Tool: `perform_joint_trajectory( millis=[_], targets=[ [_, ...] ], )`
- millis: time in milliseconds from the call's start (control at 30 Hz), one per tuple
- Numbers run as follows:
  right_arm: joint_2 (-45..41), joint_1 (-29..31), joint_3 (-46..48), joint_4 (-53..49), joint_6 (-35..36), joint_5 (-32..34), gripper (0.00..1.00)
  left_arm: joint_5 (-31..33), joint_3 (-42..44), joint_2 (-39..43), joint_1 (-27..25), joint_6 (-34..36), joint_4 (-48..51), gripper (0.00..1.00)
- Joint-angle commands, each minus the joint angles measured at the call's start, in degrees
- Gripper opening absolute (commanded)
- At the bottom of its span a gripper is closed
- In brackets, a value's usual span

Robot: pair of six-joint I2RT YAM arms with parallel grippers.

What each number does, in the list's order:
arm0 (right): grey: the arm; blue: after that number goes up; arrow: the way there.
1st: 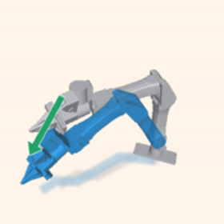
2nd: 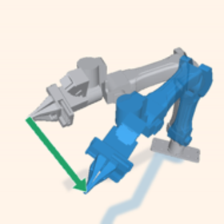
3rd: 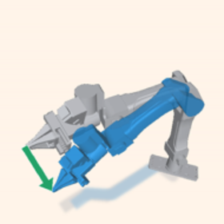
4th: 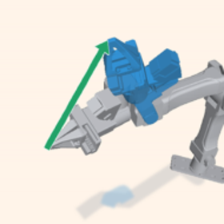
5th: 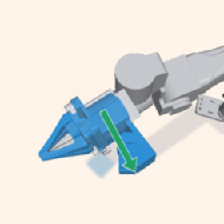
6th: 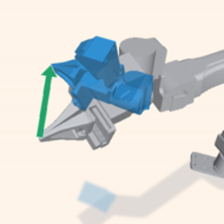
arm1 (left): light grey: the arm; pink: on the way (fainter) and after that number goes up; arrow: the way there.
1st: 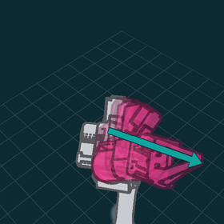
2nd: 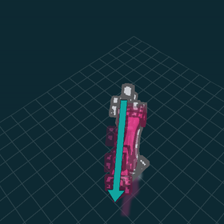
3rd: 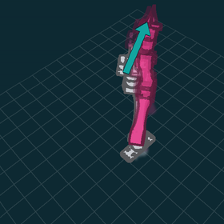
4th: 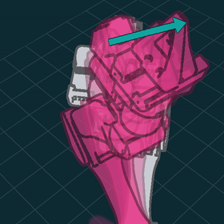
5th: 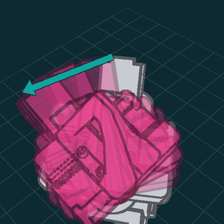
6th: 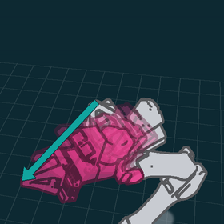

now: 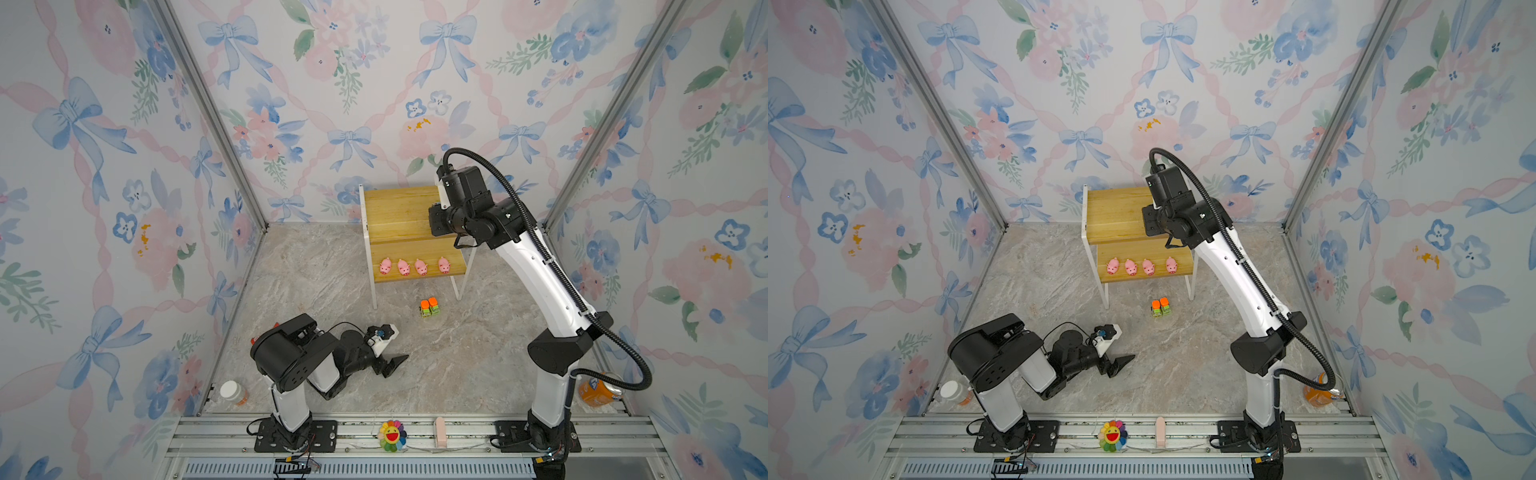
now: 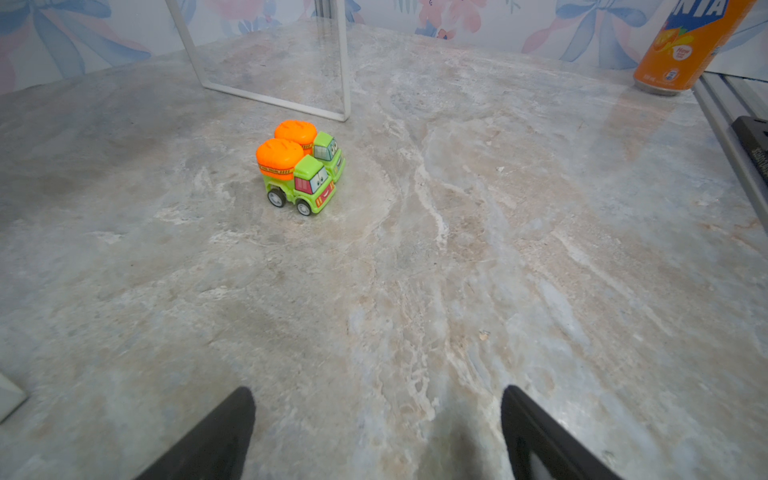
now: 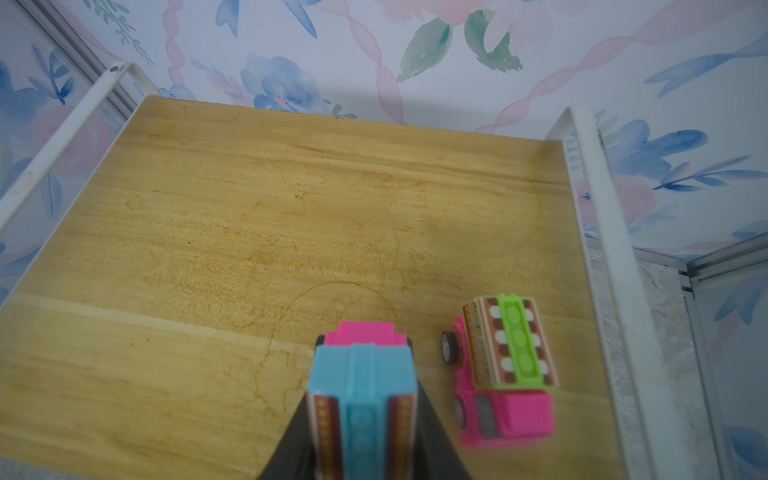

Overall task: Place and organize the plastic toys onto the shelf
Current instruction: 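Lower the truck beside the green-and-pink truck and open the right gripper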

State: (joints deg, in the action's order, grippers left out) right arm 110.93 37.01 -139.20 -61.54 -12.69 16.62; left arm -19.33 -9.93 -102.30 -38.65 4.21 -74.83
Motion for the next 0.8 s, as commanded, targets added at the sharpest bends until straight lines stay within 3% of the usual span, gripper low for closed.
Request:
perform_joint_trajectory(
  millis=[0, 533, 767],
  targets=[
    [1.24, -0.73, -1.87, -1.44, -0.8, 1.13, 0.29, -0.53, -0.47, -0.09, 0.22, 0.05, 0.82, 0.93],
    [2.36, -1.62, -1.74, -0.95, -0.33, 0.78, 0.31, -0.18, -0.46, -0.62, 0.22, 0.19, 0.82, 0.92],
    [2.44, -1.72, -1.61, -0.68, -0.25, 0.48, 0.37, -0.09, -0.52, -0.8, 0.22, 0.35, 0.82, 0.92]
  ],
)
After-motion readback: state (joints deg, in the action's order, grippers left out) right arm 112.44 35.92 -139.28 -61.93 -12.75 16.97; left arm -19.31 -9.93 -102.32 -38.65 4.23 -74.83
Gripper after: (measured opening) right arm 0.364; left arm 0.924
